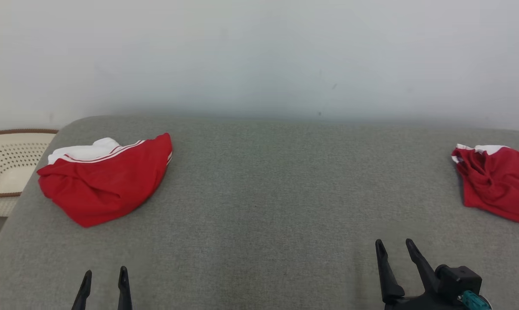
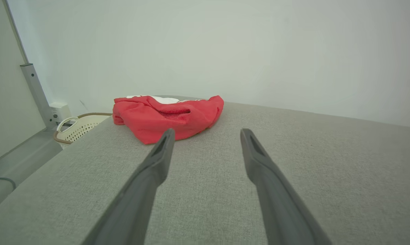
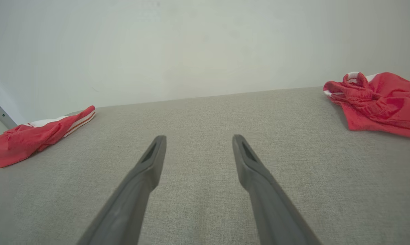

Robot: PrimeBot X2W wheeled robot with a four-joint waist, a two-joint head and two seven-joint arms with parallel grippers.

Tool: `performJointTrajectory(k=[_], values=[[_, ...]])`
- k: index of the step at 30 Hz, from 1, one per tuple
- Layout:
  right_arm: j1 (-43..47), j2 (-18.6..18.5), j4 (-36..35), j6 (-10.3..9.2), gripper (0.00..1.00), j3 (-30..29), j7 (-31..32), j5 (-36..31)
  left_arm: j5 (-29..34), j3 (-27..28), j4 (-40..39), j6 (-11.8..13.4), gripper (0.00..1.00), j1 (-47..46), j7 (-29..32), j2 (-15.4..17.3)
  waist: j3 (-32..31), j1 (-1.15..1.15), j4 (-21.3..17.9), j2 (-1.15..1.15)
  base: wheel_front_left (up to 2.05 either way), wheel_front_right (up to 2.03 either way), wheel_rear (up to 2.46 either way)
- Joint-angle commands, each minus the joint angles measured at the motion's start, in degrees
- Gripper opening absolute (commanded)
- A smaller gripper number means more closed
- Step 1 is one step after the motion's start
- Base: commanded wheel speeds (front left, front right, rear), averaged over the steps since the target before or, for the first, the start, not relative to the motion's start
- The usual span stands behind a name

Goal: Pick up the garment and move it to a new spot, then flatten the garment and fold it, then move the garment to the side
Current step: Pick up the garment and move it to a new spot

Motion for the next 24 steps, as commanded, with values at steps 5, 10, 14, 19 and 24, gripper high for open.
performJointTrajectory(k=[5, 10, 14, 19, 24], values=[[0.2, 0.2, 0.6, -0.04, 1.00, 1.1, -0.6, 0.6, 0.6, 0.7, 0.0, 0.3, 1.00, 1.3, -0.2, 0.7, -0.4, 0.00, 5.3, 0.00, 0.00, 0.00, 0.00], [-0.2, 0.2, 1.0, -0.04, 1.00, 2.0, -0.9, 0.9, 0.6, 1.3, -0.4, 1.0, 1.00, 1.2, -0.2, 0.8, -0.6, 0.00, 8.3, 0.00, 0.00, 0.00, 0.00], [-1.1, -0.1, 1.5, -0.04, 1.00, 3.6, -0.7, 1.2, 0.6, 1.7, 0.0, 1.2, 1.00, 1.4, -0.2, 1.1, -0.6, 0.00, 10.2, 0.00, 0.00, 0.00, 0.00], [-1.6, -0.4, 2.1, -0.04, 1.00, 4.5, -1.0, 1.7, 0.5, 1.6, 0.0, 1.4, 1.00, 1.5, -0.2, 1.0, -0.7, 0.00, 12.7, 0.00, 0.00, 0.00, 0.00], [-1.6, -0.3, 2.6, -0.04, 1.00, 4.7, -1.5, 2.0, 0.4, 1.7, 0.1, 1.4, 1.00, 1.6, -0.2, 1.3, -0.9, 0.00, 15.1, 0.00, 0.00, 0.00, 0.00]])
